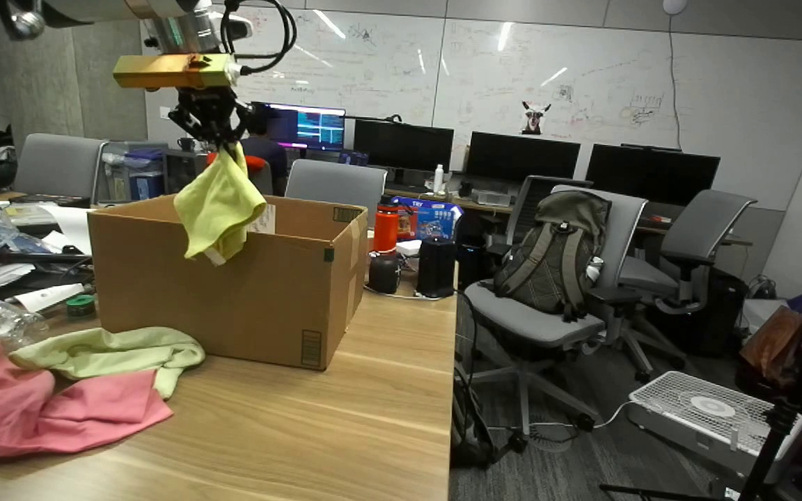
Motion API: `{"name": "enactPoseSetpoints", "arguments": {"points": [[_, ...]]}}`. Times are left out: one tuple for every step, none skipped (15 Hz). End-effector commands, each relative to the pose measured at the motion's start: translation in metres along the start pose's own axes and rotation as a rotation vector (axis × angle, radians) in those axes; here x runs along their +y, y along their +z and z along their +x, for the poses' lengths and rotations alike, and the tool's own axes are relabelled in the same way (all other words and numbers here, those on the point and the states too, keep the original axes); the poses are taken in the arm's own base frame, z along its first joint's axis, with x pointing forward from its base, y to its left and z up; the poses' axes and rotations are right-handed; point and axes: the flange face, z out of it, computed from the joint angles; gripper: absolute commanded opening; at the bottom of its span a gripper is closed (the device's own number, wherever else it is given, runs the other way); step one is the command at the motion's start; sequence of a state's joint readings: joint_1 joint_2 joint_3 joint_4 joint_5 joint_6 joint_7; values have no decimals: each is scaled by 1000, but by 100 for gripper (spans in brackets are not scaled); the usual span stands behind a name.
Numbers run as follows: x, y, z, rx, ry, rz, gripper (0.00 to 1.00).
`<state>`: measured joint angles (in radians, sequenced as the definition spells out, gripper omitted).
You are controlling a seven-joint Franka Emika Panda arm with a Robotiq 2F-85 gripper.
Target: Put the yellow and pink clothes in the box.
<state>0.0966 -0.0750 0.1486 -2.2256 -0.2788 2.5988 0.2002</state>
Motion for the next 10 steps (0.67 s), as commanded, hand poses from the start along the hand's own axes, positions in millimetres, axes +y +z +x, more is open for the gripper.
{"name": "enactPoseSetpoints", "arguments": {"points": [[-5, -35, 37, 70, 25, -31, 2], [-6, -43, 45, 85, 28, -35, 2], [-8, -48, 50, 98, 27, -40, 2], [-10, -52, 55, 112, 28, -42, 2], [-11, -57, 60, 122, 29, -45, 2], [-13, -60, 62, 131, 28, -49, 2], [-14, -63, 65, 139, 28, -49, 2], [-14, -65, 67, 144, 30, -48, 2], [-15, -66, 69, 146, 34, -45, 2], [-15, -66, 70, 148, 34, -43, 2]]}}
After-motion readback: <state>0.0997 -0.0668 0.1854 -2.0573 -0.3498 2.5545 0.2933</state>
